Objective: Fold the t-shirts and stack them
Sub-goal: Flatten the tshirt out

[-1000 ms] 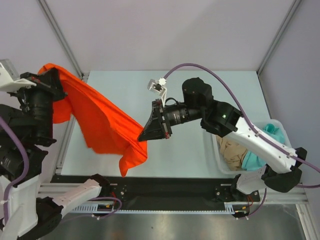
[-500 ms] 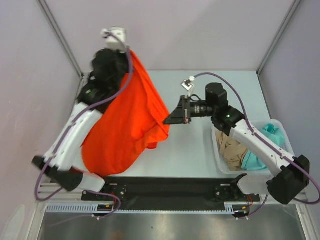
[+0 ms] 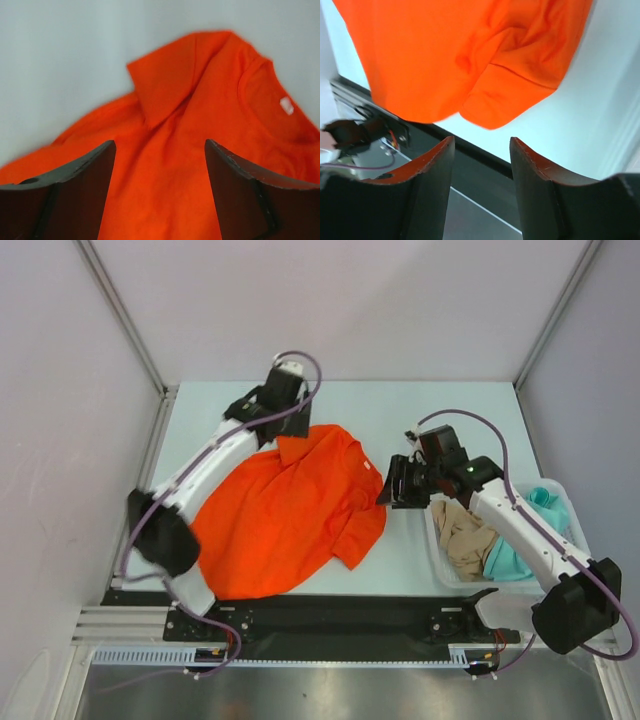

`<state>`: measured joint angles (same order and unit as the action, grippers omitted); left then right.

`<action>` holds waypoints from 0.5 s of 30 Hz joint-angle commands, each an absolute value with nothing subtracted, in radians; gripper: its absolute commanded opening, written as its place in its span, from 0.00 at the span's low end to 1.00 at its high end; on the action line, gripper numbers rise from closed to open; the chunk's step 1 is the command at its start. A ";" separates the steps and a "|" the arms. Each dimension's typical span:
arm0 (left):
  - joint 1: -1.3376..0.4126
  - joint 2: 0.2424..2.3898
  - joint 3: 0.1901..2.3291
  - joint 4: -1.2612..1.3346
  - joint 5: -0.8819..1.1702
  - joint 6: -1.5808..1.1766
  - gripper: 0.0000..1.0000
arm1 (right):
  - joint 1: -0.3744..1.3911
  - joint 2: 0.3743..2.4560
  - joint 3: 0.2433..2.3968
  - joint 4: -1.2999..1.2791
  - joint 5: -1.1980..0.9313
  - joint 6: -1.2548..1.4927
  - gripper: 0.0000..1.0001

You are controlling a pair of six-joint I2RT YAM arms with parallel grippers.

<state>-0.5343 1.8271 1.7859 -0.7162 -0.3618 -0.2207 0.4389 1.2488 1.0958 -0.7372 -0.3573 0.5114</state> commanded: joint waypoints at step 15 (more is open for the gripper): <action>-0.512 1.126 0.767 -0.931 -0.414 -0.893 0.99 | 0.765 1.779 1.351 -0.788 0.185 0.575 0.71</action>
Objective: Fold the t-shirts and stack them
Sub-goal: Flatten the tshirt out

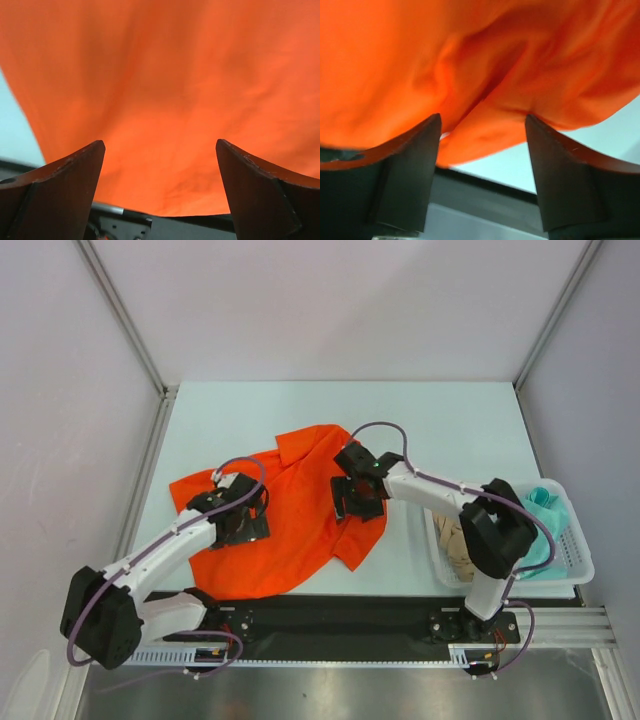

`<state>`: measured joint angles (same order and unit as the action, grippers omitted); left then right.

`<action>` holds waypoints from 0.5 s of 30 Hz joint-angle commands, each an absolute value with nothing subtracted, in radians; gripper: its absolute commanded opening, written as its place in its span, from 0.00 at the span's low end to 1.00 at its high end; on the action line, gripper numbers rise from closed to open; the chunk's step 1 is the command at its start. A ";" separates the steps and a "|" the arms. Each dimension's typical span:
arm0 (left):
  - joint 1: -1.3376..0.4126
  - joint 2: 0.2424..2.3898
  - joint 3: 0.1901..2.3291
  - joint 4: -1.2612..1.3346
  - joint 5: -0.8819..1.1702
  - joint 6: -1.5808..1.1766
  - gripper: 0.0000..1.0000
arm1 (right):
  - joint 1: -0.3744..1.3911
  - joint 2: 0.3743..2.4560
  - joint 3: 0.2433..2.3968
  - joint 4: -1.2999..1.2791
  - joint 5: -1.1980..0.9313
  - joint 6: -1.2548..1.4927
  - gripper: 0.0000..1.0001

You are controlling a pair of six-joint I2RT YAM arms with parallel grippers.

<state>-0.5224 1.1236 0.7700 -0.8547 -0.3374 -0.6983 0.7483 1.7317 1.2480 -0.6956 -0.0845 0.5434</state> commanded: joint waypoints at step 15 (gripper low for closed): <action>-0.308 1.359 0.646 -0.638 -0.221 -0.917 0.46 | 0.706 1.818 1.261 -0.706 0.127 0.488 0.64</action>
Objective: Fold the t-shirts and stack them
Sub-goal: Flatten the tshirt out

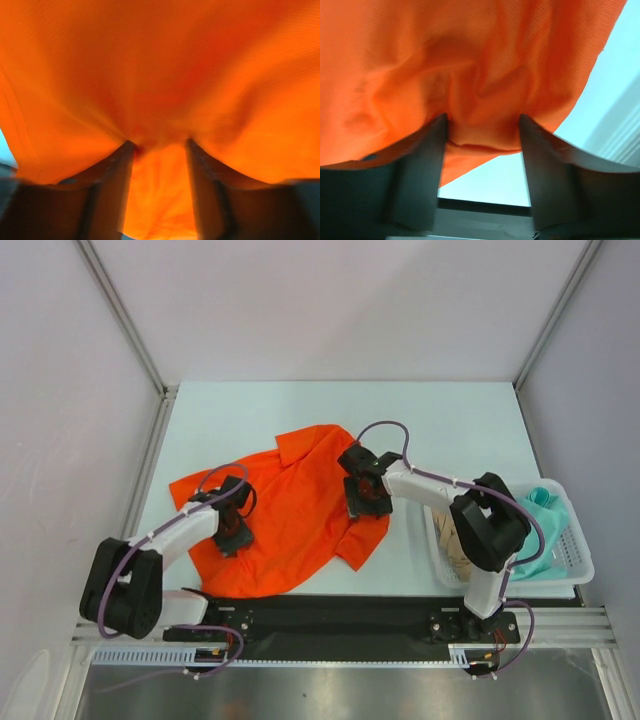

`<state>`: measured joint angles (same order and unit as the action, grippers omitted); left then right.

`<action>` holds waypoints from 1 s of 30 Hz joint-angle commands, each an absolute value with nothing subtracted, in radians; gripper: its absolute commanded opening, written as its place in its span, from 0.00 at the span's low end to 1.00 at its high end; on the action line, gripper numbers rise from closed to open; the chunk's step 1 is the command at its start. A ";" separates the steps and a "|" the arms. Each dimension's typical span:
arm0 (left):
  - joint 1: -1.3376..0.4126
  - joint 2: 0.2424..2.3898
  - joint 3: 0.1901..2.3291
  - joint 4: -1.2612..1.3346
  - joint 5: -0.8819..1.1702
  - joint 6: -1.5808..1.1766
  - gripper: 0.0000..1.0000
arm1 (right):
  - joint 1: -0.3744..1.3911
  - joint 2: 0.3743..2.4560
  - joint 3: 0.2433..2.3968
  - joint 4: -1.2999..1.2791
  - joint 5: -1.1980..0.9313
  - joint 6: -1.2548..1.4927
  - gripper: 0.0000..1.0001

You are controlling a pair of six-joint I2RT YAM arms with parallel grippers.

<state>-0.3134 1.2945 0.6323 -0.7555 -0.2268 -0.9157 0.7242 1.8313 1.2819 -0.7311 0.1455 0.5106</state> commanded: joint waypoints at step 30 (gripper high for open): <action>-0.247 1.240 0.879 -0.717 -0.345 -0.723 0.70 | 0.692 1.519 1.098 -0.618 -0.109 0.402 0.68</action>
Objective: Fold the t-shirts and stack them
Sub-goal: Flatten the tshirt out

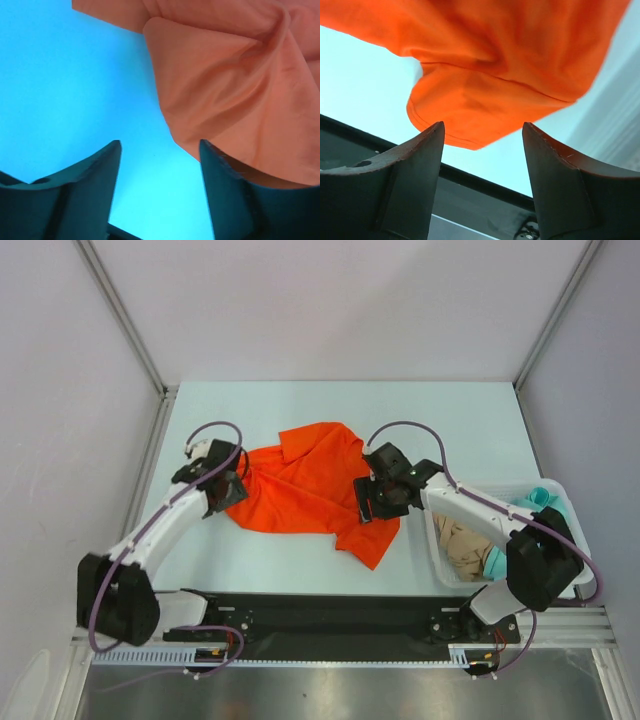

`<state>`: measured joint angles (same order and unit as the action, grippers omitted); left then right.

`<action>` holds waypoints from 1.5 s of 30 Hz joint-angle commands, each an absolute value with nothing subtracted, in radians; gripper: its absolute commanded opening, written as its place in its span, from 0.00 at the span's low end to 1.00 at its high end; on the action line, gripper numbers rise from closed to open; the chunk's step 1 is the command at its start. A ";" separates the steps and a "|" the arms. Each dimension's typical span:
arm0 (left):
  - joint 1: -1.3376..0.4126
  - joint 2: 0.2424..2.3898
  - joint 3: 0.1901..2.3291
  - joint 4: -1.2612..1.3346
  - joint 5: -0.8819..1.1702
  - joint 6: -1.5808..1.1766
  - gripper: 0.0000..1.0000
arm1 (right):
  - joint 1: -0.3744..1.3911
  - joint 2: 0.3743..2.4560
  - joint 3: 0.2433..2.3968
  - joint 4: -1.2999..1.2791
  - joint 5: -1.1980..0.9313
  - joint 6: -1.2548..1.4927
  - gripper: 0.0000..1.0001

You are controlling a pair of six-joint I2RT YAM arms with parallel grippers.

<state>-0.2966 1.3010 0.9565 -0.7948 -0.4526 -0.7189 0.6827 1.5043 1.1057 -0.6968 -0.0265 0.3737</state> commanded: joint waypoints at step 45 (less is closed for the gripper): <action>-0.385 1.883 1.648 -1.072 -0.466 -0.716 0.31 | 0.678 1.437 0.959 -0.626 -0.124 0.486 0.70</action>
